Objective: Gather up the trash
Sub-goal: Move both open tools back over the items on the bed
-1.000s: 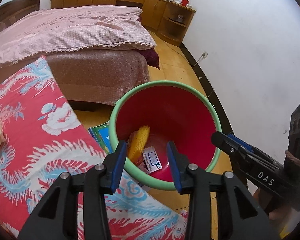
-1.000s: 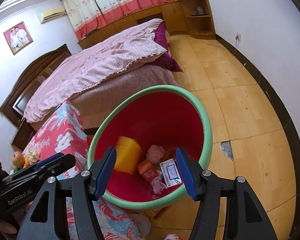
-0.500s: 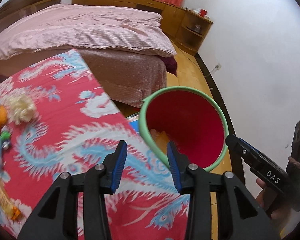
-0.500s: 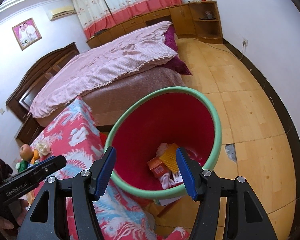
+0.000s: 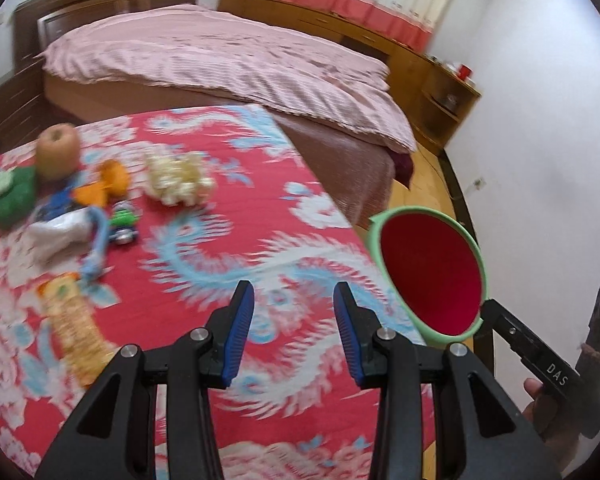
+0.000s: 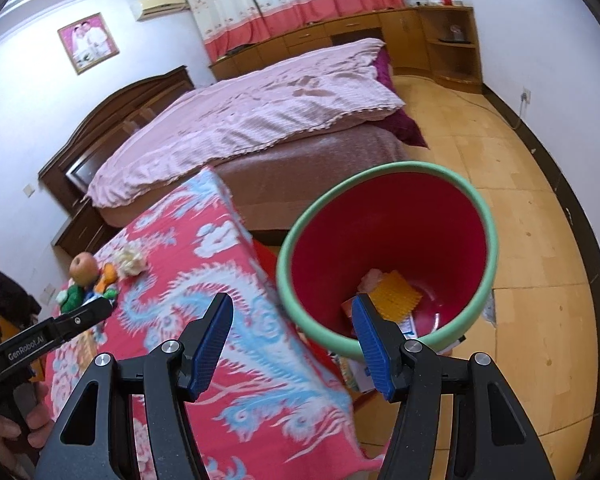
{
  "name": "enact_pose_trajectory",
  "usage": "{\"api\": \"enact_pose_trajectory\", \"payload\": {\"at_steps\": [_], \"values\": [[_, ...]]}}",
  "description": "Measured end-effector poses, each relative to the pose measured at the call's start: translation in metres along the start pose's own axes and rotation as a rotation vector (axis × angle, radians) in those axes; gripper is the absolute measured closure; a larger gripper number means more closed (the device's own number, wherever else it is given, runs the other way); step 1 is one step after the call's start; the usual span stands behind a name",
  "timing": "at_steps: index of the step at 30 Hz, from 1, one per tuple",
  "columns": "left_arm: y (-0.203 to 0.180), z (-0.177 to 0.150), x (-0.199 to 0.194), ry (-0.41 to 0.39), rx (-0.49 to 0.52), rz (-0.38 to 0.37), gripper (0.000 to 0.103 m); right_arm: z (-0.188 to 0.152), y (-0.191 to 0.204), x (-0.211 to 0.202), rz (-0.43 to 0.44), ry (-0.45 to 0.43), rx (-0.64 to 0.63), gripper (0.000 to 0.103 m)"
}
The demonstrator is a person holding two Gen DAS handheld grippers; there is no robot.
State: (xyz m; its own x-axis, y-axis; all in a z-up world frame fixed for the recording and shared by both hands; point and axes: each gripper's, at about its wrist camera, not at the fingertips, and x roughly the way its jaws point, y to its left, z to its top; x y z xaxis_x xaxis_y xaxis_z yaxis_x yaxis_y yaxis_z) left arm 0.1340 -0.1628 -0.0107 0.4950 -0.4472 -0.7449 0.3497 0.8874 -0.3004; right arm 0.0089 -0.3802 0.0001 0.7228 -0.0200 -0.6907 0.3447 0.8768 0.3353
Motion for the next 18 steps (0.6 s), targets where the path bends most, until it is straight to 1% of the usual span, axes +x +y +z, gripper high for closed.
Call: {"api": "enact_pose_trajectory", "payload": {"at_steps": [8,13,18], "values": [[0.055,-0.009,-0.021,-0.028,-0.103,0.087,0.062,-0.011,0.032,0.011,0.036,0.043,-0.050,0.039],[0.085,-0.016,-0.026,-0.019,-0.150,0.138,0.062,-0.018,0.048,0.017,0.048,0.066,-0.081,0.039],[0.106,-0.024,-0.024,-0.007,-0.180,0.168,0.062,-0.020,0.058,0.022,0.054,0.084,-0.100,0.039]]}}
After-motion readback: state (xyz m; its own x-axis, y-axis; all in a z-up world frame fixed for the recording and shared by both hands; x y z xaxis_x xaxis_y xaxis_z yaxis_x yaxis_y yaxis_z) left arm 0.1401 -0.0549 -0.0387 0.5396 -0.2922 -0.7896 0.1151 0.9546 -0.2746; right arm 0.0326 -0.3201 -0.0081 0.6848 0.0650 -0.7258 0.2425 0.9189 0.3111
